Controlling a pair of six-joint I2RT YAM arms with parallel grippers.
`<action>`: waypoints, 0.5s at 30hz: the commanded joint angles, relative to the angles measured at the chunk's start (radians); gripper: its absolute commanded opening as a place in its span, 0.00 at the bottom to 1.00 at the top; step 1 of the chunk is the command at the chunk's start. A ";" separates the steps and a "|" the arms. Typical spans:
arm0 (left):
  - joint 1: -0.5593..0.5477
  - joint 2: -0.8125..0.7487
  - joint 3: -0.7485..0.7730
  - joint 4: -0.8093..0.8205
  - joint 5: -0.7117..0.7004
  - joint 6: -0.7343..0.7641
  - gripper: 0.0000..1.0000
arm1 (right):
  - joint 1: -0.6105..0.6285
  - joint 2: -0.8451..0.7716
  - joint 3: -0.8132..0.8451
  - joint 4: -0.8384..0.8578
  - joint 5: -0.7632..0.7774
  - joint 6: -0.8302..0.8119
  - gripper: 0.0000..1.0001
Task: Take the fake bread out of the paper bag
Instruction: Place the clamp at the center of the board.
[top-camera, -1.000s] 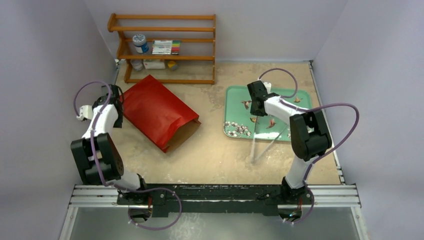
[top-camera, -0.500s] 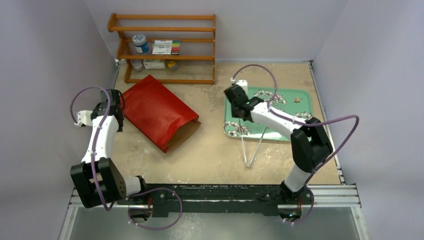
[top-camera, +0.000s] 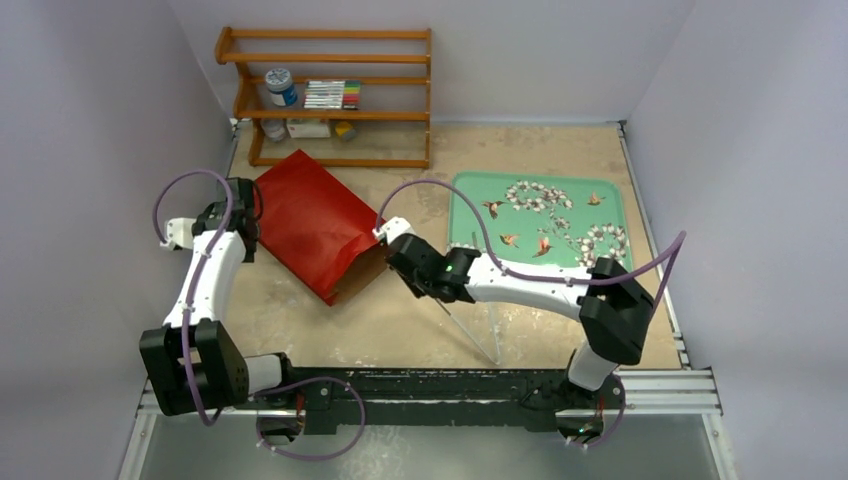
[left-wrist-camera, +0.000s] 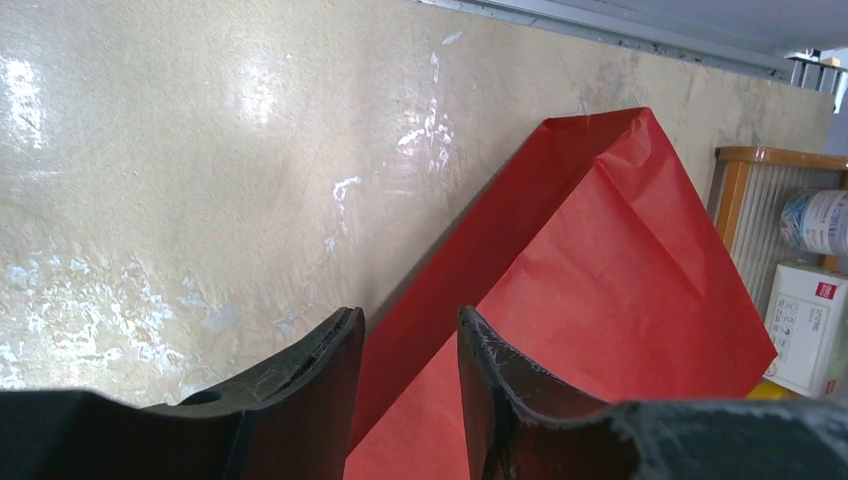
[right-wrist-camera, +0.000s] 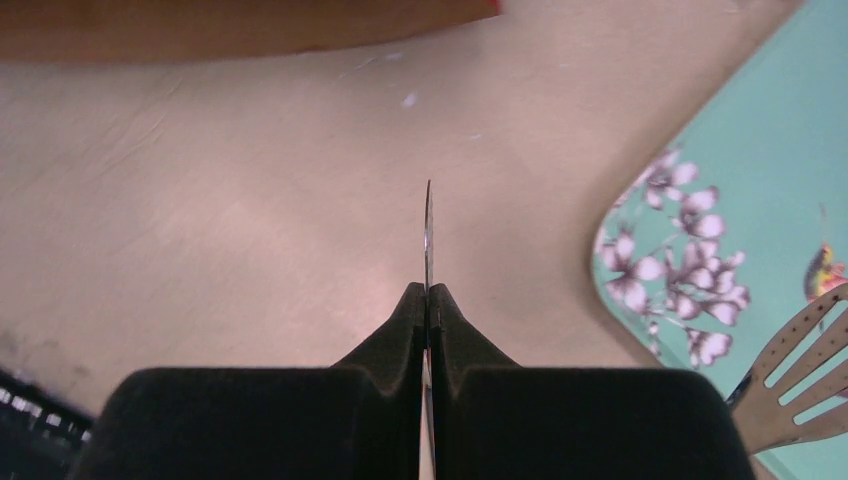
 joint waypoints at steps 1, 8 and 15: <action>-0.034 0.007 0.051 -0.015 -0.049 -0.037 0.40 | 0.063 -0.025 -0.014 0.032 -0.090 -0.093 0.00; -0.074 0.025 0.072 -0.027 -0.072 -0.066 0.40 | 0.091 0.019 -0.019 0.099 -0.200 -0.199 0.00; -0.088 0.029 0.078 -0.046 -0.086 -0.083 0.40 | 0.090 0.083 -0.022 0.181 -0.243 -0.285 0.00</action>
